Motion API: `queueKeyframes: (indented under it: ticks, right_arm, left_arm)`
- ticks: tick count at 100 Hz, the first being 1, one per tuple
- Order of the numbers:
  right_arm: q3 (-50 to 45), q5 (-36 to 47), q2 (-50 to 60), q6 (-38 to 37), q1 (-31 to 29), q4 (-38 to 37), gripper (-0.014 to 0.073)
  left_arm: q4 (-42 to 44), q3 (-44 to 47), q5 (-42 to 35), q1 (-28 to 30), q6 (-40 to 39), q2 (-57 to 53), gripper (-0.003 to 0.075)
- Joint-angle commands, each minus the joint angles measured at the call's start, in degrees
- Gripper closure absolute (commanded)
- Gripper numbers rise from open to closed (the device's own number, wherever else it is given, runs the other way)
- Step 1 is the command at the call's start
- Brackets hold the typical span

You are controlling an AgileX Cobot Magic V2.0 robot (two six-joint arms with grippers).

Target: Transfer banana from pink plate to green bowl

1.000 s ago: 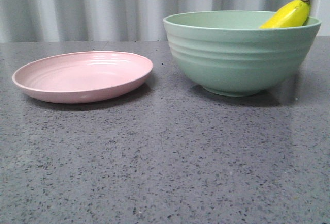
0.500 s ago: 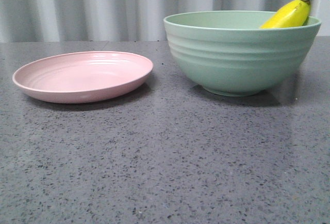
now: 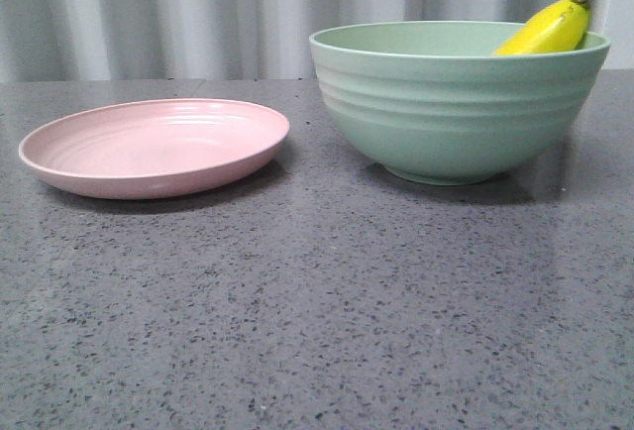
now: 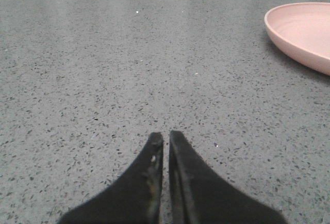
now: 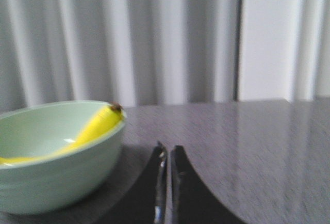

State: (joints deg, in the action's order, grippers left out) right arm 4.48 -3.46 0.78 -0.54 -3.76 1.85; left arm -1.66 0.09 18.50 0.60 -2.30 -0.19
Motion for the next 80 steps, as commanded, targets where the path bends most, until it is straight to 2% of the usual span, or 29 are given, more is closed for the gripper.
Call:
queueKeyframes:
  ticks: [1,16,31,54,80]
  right_arm:
    - [-1.81,5.41,0.56,-0.93,-1.96,-1.46,0.0668]
    - [-6.84,5.27,0.65,-3.31,-2.23,-1.46,0.0668]
    - [-6.69,-5.47,0.79,-3.34,-2.23,-4.02,0.0668]
    - [-6.69,-13.21,0.79,-3.34,-2.23,-4.66,0.0668]
    - [-6.69,-13.21,0.79,-3.34,-2.23,-4.66,0.0668]
  left_arm:
    - [-0.57,1.40,-1.90,0.01,0.06,-1.88,0.0739]
    - [-0.57,1.40,-1.90,0.01,0.06,-1.88,0.0739]
    - [-0.57,1.40,-1.90,0.01,0.06,-1.88,0.0739]
    - [-0.57,1.40,-1.90,0.01,0.06,-1.88,0.0739]
    - [-0.57,1.40,-1.90,0.01,0.06,-1.88,0.0739]
